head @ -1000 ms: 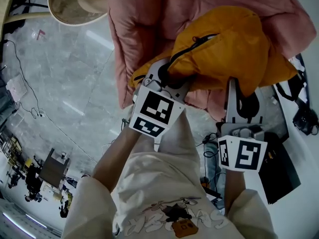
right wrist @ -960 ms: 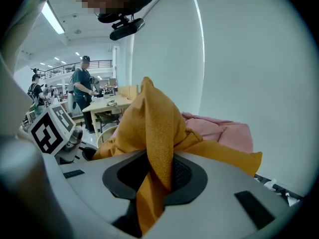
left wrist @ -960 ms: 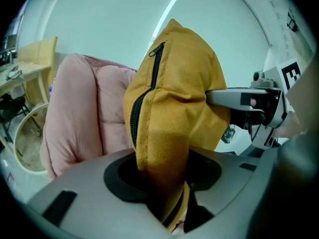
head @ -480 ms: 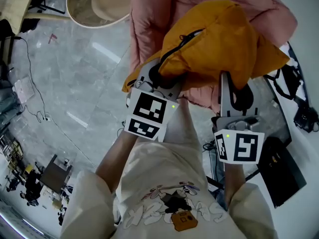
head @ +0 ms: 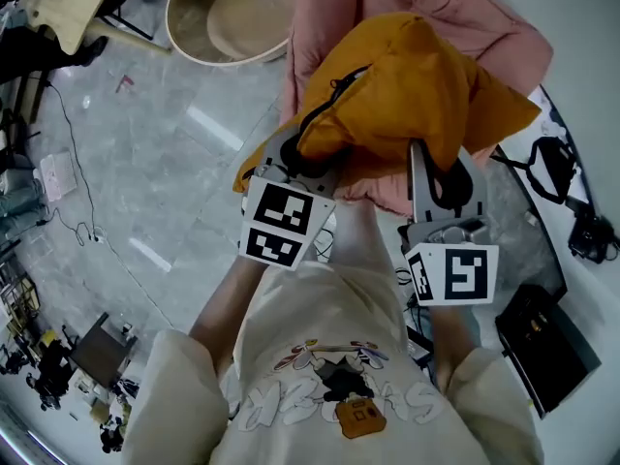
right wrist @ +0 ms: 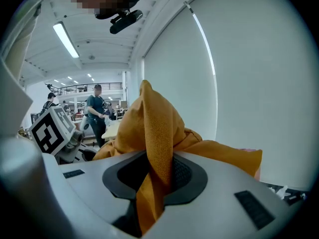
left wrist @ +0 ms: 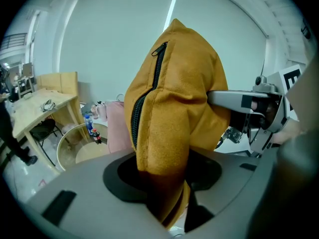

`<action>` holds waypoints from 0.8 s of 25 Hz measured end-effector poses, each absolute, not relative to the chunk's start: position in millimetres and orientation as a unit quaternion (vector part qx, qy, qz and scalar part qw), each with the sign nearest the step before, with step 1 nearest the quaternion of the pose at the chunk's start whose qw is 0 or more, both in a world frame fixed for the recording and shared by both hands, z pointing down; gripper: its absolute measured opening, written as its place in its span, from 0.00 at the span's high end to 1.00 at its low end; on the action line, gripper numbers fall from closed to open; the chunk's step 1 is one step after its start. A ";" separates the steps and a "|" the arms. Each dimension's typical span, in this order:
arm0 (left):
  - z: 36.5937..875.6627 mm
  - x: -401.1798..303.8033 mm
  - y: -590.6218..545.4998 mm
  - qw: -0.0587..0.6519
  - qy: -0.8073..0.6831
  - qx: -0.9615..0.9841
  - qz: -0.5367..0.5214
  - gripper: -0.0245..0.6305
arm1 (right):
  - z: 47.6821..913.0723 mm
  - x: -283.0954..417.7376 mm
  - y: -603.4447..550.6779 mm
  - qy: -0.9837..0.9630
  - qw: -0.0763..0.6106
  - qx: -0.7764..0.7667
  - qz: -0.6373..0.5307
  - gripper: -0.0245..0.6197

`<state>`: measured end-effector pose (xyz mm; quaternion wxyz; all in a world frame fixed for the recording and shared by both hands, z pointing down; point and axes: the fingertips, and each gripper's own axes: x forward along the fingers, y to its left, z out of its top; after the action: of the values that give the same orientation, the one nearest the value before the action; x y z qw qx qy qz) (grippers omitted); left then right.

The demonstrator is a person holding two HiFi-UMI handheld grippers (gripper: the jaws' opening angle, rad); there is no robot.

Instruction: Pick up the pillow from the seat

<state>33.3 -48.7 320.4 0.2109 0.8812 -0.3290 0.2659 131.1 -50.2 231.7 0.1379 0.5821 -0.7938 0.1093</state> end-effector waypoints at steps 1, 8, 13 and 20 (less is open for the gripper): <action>315.7 27.7 -45.8 0.210 -0.331 0.881 0.265 0.67 | 227.0 125.6 -47.3 -0.795 0.136 0.581 0.107 0.79; 284.3 -17.0 -20.3 0.201 -0.339 0.879 0.268 0.65 | 198.7 85.1 -19.8 -0.803 0.121 0.574 0.105 0.79; 269.4 -48.0 -3.2 0.196 -0.337 0.881 0.268 0.65 | 182.0 55.1 -1.0 -0.807 0.112 0.571 0.102 0.79; 257.5 -84.1 22.5 0.193 -0.329 0.888 0.257 0.65 | 168.4 17.7 28.1 -0.802 0.112 0.579 0.094 0.79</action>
<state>-84.1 22.5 257.5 0.1933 0.8881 -0.3287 0.2566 17.7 28.1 168.4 0.1119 0.5788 -0.8023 0.0936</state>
